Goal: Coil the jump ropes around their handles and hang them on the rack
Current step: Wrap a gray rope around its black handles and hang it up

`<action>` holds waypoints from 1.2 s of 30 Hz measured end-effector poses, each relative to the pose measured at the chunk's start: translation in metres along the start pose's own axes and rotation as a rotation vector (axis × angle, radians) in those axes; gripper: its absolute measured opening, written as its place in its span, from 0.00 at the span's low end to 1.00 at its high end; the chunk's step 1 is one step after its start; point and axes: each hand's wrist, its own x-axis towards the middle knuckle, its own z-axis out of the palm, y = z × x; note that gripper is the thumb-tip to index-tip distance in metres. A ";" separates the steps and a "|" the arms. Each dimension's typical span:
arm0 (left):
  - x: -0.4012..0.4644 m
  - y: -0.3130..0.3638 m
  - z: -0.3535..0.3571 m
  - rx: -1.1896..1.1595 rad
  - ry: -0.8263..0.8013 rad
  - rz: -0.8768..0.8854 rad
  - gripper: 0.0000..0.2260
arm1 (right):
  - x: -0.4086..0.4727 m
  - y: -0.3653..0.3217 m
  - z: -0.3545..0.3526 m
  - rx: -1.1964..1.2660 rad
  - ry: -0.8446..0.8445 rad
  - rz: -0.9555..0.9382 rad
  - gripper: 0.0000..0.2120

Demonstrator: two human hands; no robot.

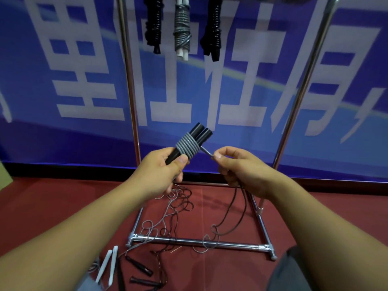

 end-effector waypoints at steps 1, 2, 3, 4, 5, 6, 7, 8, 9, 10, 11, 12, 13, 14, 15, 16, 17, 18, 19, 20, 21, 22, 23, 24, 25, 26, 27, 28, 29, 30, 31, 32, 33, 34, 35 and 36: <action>0.001 -0.001 0.000 0.008 0.011 -0.004 0.09 | 0.000 0.000 0.000 -0.011 -0.011 -0.007 0.04; 0.001 -0.001 0.000 0.015 0.021 -0.007 0.09 | -0.001 0.000 -0.001 -0.024 -0.016 -0.015 0.03; 0.002 -0.001 0.000 0.021 0.031 -0.010 0.09 | -0.001 0.000 -0.001 -0.038 -0.009 -0.025 0.03; 0.003 -0.002 0.000 0.029 0.042 -0.010 0.08 | -0.001 0.000 -0.001 -0.059 0.014 -0.041 0.03; 0.004 -0.002 0.000 0.041 0.052 -0.010 0.08 | -0.001 0.000 0.000 -0.096 0.054 -0.069 0.04; 0.005 -0.003 0.000 0.055 0.063 -0.011 0.08 | -0.001 0.000 0.000 -0.142 0.100 -0.103 0.04; 0.006 -0.004 0.000 0.070 0.074 -0.014 0.08 | -0.001 0.000 0.001 -0.187 0.143 -0.136 0.05; 0.007 -0.005 0.000 0.082 0.086 -0.016 0.09 | -0.001 0.001 0.002 -0.223 0.173 -0.161 0.05; 0.007 -0.006 0.000 0.090 0.094 -0.018 0.09 | 0.000 0.002 0.002 -0.256 0.197 -0.174 0.05; 0.008 -0.006 0.000 0.093 0.100 -0.021 0.09 | 0.001 0.003 0.002 -0.298 0.219 -0.182 0.05; 0.008 -0.006 0.001 0.094 0.104 -0.024 0.09 | 0.002 0.004 0.002 -0.350 0.236 -0.185 0.05; 0.008 -0.006 0.001 0.098 0.106 -0.027 0.09 | 0.002 0.004 0.003 -0.398 0.245 -0.185 0.06; 0.008 -0.005 0.001 0.101 0.107 -0.029 0.09 | 0.001 0.003 0.003 -0.426 0.247 -0.180 0.07; 0.008 -0.005 0.002 0.101 0.110 -0.029 0.09 | 0.001 0.002 0.005 -0.424 0.243 -0.173 0.08; 0.008 -0.005 0.002 0.097 0.114 -0.028 0.09 | 0.000 0.000 0.006 -0.397 0.237 -0.162 0.09; 0.009 -0.006 0.001 0.091 0.119 -0.027 0.09 | -0.001 -0.001 0.007 -0.355 0.230 -0.147 0.10; 0.009 -0.006 0.001 0.087 0.123 -0.026 0.09 | -0.001 -0.002 0.008 -0.311 0.224 -0.125 0.10; 0.009 -0.006 0.001 0.086 0.126 -0.026 0.09 | -0.001 -0.003 0.008 -0.275 0.217 -0.096 0.11; 0.009 -0.006 0.001 0.086 0.128 -0.029 0.09 | -0.001 -0.003 0.009 -0.253 0.210 -0.062 0.12; 0.009 -0.006 0.000 0.085 0.132 -0.033 0.09 | -0.001 -0.003 0.009 -0.237 0.204 -0.032 0.14; 0.010 -0.005 0.000 0.080 0.139 -0.038 0.09 | -0.001 -0.003 0.009 -0.212 0.205 -0.004 0.16; 0.010 -0.005 0.000 0.076 0.147 -0.042 0.09 | -0.001 -0.002 0.009 -0.177 0.213 0.025 0.18; 0.010 -0.005 -0.001 0.076 0.152 -0.045 0.09 | 0.000 -0.002 0.008 -0.138 0.226 0.049 0.19; 0.010 -0.005 -0.001 0.082 0.153 -0.047 0.09 | 0.000 -0.002 0.008 -0.110 0.234 0.064 0.20; 0.010 -0.005 -0.001 0.090 0.155 -0.050 0.09 | 0.000 -0.002 0.007 -0.099 0.235 0.068 0.20; 0.011 -0.006 -0.001 0.098 0.159 -0.053 0.09 | 0.000 -0.002 0.007 -0.102 0.228 0.063 0.20; 0.011 -0.006 -0.001 0.105 0.167 -0.056 0.09 | 0.000 -0.002 0.007 -0.108 0.214 0.051 0.18; 0.012 -0.006 -0.001 0.110 0.175 -0.057 0.09 | 0.000 -0.002 0.007 -0.109 0.193 0.036 0.16; 0.012 -0.006 -0.003 0.114 0.184 -0.058 0.09 | -0.001 -0.002 0.007 -0.106 0.165 0.024 0.12; 0.013 -0.006 -0.004 0.119 0.191 -0.056 0.09 | -0.002 -0.003 0.007 -0.096 0.126 0.017 0.09; 0.014 -0.006 -0.006 0.130 0.196 -0.054 0.09 | -0.003 -0.003 0.007 -0.081 0.080 0.016 0.07; 0.015 -0.006 -0.007 0.144 0.198 -0.050 0.10 | -0.003 -0.004 0.008 -0.063 0.036 0.018 0.05; 0.016 -0.006 -0.008 0.159 0.199 -0.047 0.10 | -0.005 -0.005 0.008 -0.046 0.000 0.022 0.04; 0.016 -0.006 -0.008 0.174 0.199 -0.043 0.10 | -0.006 -0.007 0.009 -0.031 -0.023 0.024 0.04; 0.017 -0.006 -0.009 0.189 0.199 -0.039 0.10 | -0.007 -0.009 0.010 -0.018 -0.033 0.020 0.04; 0.017 -0.006 -0.009 0.198 0.198 -0.035 0.10 | -0.009 -0.011 0.012 -0.007 -0.032 0.013 0.04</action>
